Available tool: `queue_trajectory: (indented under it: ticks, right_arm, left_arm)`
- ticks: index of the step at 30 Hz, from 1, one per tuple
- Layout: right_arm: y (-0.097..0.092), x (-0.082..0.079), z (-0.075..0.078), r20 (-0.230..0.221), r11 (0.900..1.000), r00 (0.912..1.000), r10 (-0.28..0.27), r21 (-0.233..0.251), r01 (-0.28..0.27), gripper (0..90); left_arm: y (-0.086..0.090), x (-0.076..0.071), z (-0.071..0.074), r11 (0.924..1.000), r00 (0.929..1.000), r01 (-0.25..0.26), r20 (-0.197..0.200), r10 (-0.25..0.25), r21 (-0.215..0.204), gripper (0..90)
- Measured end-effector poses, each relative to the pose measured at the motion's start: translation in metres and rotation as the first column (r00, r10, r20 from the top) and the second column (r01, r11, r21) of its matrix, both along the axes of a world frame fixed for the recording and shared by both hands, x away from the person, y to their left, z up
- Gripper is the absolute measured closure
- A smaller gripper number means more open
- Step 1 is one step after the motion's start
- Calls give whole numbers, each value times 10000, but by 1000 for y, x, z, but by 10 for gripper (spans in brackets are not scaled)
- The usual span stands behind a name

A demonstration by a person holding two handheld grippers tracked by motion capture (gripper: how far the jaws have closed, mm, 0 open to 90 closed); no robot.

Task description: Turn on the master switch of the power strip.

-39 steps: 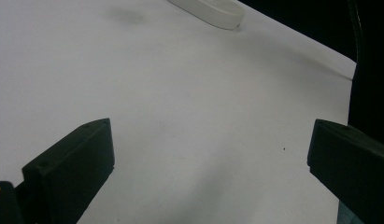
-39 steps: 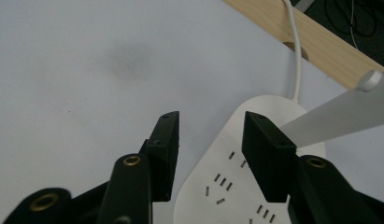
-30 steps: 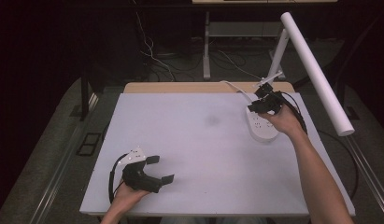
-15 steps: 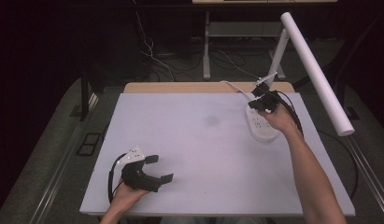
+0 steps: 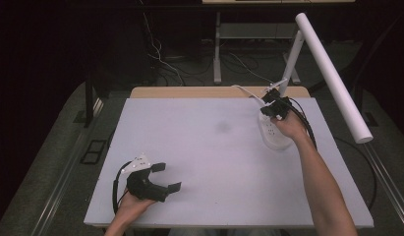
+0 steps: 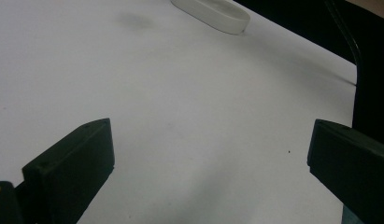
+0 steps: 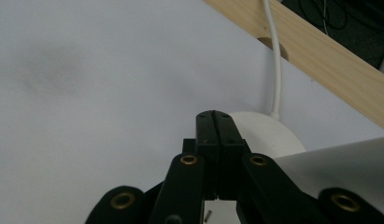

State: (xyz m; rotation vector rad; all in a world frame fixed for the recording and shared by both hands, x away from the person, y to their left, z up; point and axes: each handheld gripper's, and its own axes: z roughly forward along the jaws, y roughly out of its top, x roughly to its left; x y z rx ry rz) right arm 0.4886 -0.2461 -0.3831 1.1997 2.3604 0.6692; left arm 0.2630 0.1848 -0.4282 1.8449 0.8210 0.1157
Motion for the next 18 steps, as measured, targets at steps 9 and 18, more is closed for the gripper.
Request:
queue_trajectory:
  ticks: [9,18]
  right_arm:
    - [-3,5,-10,-96,9994,9997,-244,-249,241,892]
    - [1,9,-20,-139,9988,9993,-354,-329,350,892]
  left_arm:
    - [0,0,0,10000,10000,31,-9,-31,55,0]
    - [2,0,1,10000,10000,-68,5,68,37,0]
